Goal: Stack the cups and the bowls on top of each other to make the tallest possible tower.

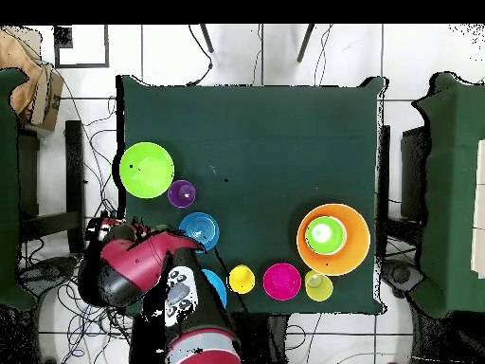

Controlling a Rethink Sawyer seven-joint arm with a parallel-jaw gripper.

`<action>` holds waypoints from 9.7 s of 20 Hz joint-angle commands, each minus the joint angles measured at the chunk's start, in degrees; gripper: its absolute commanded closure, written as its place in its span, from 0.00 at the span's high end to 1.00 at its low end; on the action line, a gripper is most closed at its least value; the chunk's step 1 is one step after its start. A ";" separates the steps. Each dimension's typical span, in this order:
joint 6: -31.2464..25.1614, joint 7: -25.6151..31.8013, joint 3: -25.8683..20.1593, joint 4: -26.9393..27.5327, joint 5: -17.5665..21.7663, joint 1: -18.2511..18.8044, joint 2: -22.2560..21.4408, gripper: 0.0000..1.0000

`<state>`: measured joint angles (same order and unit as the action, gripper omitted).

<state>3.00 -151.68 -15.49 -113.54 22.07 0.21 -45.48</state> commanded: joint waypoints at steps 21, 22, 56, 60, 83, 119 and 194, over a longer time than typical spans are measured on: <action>-7.34 -16.30 6.99 -14.55 -28.16 -9.23 -1.65 1.00; -7.40 -16.50 6.54 -14.90 -29.72 -9.08 -1.34 1.00; -3.51 -17.38 8.84 -12.44 -47.13 -15.99 3.50 1.00; -7.72 -17.07 9.39 -13.91 -48.51 -16.30 -1.69 1.00; -4.54 -12.88 9.79 -8.75 -52.56 -15.67 5.77 1.00; -13.33 -13.66 15.72 -1.22 -60.07 -21.12 4.00 1.00; 0.39 -12.54 11.21 -3.33 -58.31 -18.80 12.28 1.00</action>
<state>2.63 -155.67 -2.48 -120.30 -34.35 -18.38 -35.80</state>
